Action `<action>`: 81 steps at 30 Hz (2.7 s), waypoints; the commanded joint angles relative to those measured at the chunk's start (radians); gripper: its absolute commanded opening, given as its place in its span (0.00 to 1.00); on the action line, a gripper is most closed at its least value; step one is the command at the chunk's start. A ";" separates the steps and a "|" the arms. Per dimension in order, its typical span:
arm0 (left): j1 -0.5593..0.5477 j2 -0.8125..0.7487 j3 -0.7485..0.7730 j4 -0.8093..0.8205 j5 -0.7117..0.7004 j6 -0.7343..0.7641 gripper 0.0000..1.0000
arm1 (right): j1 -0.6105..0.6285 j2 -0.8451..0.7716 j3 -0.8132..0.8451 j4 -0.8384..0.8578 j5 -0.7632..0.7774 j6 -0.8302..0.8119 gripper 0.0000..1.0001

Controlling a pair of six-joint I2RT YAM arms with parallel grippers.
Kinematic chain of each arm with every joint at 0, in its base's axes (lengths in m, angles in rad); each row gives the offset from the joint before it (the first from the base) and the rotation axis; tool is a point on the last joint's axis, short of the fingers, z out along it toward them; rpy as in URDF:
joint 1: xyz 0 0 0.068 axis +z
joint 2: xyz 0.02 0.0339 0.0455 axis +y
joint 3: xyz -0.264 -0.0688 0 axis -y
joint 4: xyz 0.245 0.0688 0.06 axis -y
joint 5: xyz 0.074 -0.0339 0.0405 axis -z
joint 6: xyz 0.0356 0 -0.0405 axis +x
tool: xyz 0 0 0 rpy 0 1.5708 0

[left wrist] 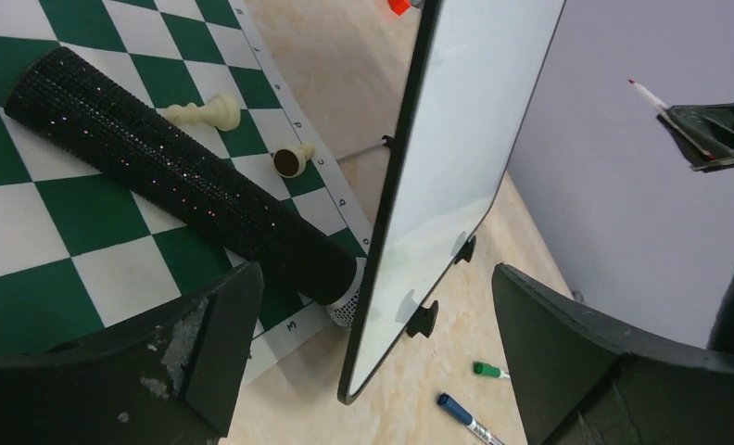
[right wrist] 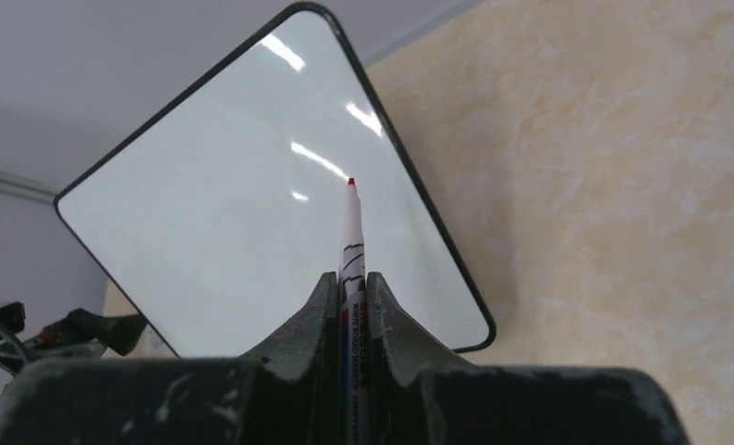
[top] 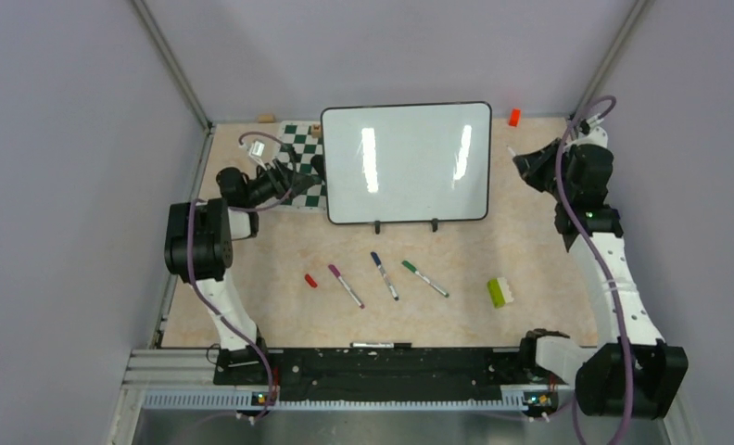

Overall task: Write a sentence on the whiteboard
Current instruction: Move the whiteboard to the center of the board.

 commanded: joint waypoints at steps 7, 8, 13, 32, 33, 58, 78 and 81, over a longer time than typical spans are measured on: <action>-0.010 0.303 0.289 0.487 0.254 -0.398 0.99 | -0.143 0.219 0.093 0.142 0.011 0.066 0.00; -0.017 0.321 0.310 0.490 0.267 -0.415 0.99 | -0.149 0.250 0.102 0.138 0.004 0.067 0.00; -0.044 0.365 0.348 0.460 0.278 -0.405 0.99 | -0.161 0.393 0.153 0.141 -0.035 0.060 0.00; -0.088 0.373 0.398 0.193 0.315 -0.221 0.60 | -0.161 0.834 0.439 0.033 -0.245 -0.049 0.00; -0.091 0.370 0.398 0.176 0.314 -0.207 0.57 | -0.160 0.848 0.447 0.035 -0.264 -0.046 0.00; -0.132 0.286 0.324 0.007 0.347 -0.023 0.00 | -0.086 0.818 0.325 0.093 -0.450 -0.051 0.00; -0.162 0.271 0.197 0.372 0.399 -0.310 0.00 | -0.085 0.692 0.189 0.144 -0.571 -0.017 0.00; -0.161 0.308 0.218 0.492 0.403 -0.421 0.00 | -0.086 0.694 0.191 0.139 -0.554 -0.016 0.00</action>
